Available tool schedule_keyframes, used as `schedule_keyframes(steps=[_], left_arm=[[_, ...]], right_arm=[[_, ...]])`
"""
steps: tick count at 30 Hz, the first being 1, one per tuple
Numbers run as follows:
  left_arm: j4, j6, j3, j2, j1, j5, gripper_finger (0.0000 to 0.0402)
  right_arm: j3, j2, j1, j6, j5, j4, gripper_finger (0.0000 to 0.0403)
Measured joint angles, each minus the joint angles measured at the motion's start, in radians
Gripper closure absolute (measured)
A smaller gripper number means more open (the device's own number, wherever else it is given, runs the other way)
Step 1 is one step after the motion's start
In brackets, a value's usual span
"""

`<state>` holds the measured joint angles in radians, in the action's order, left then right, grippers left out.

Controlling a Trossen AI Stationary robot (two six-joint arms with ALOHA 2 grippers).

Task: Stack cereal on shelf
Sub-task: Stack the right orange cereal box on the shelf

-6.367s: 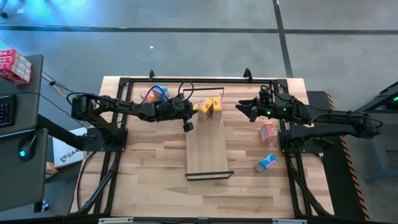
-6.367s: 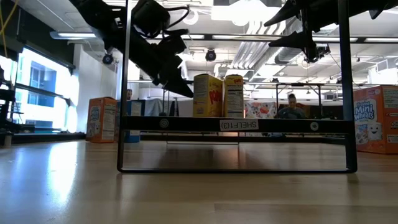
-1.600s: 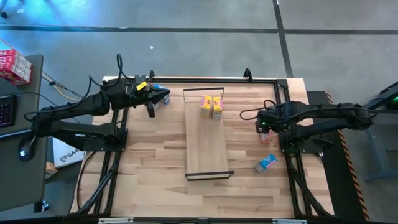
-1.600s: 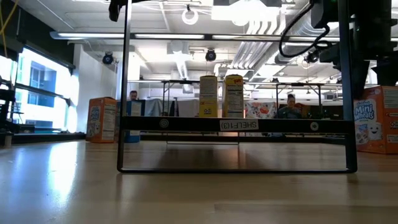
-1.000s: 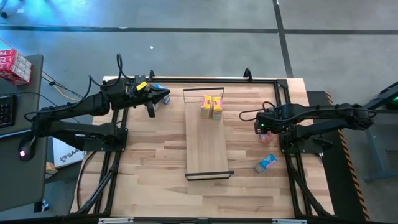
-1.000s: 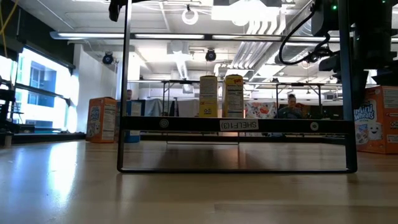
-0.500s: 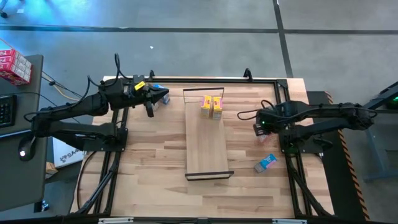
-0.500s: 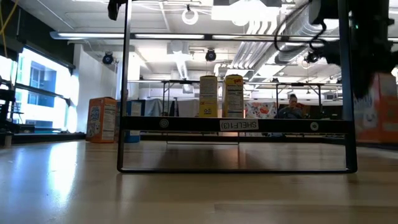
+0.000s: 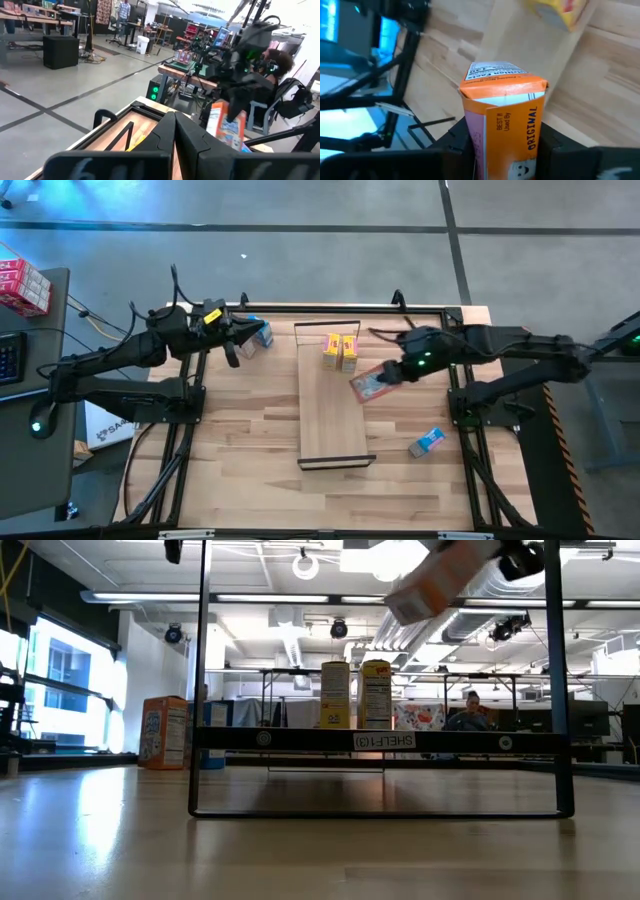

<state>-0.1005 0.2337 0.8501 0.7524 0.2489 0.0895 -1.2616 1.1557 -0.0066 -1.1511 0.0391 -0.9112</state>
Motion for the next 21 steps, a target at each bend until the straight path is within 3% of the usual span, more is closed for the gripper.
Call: schedule_keyframes(steps=[5, 9, 12, 21], left_arm=[[0.0, 0.0, 0.0, 0.0, 0.0, 0.0, 0.0401], [0.0, 0.0, 0.0, 0.0, 0.0, 0.0, 0.0402], [0.0, -0.001, 0.0, 0.0, 0.0, 0.0, 0.0402], [0.0, -0.001, 0.0, 0.0, 0.0, 0.0, 0.0401]], right_arm=[[-0.219, 0.224, 0.023, 0.006, 0.003, -0.192, 0.03], [-0.383, 0.395, 0.022, -0.011, -0.173, -0.434, 0.03], [-0.453, 0.49, 0.021, -0.061, -0.25, -0.5, 0.03], [-0.493, 0.673, 0.022, -0.073, -0.149, -0.451, 0.03]])
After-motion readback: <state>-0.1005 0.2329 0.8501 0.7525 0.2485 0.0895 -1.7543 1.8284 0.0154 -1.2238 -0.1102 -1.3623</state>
